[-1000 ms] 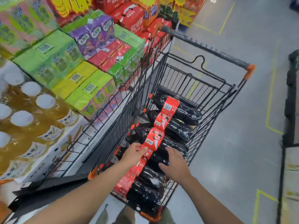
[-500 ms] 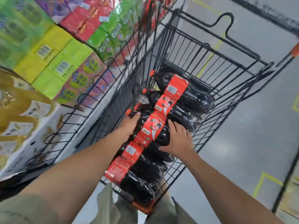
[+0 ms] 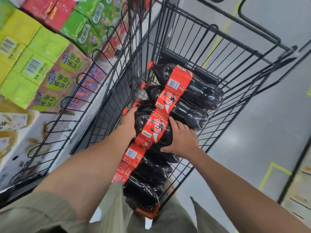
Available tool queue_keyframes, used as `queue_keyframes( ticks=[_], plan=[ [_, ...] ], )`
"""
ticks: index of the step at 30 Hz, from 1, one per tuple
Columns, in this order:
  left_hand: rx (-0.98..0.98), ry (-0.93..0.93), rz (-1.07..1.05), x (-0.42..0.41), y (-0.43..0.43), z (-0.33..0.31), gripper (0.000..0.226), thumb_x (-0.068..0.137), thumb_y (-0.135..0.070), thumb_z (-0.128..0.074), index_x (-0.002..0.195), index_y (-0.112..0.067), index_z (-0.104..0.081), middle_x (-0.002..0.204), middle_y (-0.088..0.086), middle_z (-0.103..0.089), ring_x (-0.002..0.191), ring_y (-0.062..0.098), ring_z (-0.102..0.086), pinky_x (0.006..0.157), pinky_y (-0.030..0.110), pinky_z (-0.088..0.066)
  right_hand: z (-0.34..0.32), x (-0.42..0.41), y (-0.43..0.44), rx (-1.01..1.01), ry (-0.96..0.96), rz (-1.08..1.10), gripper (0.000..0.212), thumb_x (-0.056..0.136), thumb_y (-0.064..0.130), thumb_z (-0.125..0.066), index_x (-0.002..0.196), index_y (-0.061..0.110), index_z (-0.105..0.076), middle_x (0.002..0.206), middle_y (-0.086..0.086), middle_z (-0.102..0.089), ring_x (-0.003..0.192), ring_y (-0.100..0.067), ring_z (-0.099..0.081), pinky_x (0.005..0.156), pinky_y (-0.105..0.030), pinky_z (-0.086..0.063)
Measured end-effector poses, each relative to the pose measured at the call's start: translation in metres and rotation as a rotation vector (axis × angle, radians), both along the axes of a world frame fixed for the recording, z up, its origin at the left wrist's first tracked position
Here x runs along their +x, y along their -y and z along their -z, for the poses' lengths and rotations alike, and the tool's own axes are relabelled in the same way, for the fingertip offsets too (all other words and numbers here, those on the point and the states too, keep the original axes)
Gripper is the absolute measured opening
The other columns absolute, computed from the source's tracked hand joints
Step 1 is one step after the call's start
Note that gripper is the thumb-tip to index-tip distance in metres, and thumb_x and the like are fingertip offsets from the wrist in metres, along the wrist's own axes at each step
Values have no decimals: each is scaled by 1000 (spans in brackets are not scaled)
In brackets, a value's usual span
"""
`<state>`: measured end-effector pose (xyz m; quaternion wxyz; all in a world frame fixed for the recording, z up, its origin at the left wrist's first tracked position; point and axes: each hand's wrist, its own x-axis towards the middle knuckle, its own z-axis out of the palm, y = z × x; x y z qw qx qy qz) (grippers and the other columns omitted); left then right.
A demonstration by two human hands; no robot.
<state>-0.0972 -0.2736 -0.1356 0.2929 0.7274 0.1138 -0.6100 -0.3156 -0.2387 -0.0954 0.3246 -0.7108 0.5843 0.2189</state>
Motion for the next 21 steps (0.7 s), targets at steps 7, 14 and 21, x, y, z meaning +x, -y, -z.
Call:
queue_keyframes(
  ticks=[7,14,21],
  plan=[
    [-1,15,-99,1,-4,-8,60,73,-34,-75,128,-13,-61,97,15,-73,77,34,-73,64,46,-60,-4,0,-3,-2,19,12,152,57,80,-80,155,35,28,160,-2,-37,143,-27,-42,119,-46,-33],
    [-80,96,-163,-3,-3,-32,63,80,-53,-82,126,-16,-63,107,16,-75,82,35,-78,70,52,-64,-14,-3,-4,-36,74,49,127,61,74,-81,156,33,-8,145,3,-51,130,-22,-53,107,-43,-47],
    [-260,81,-121,7,1,-94,48,87,-49,-78,117,-11,-72,109,15,-77,93,34,-77,77,49,-65,-67,8,-4,-192,133,75,121,61,76,-78,154,34,-14,149,6,-48,135,-19,-49,115,-45,-40]
  ],
)
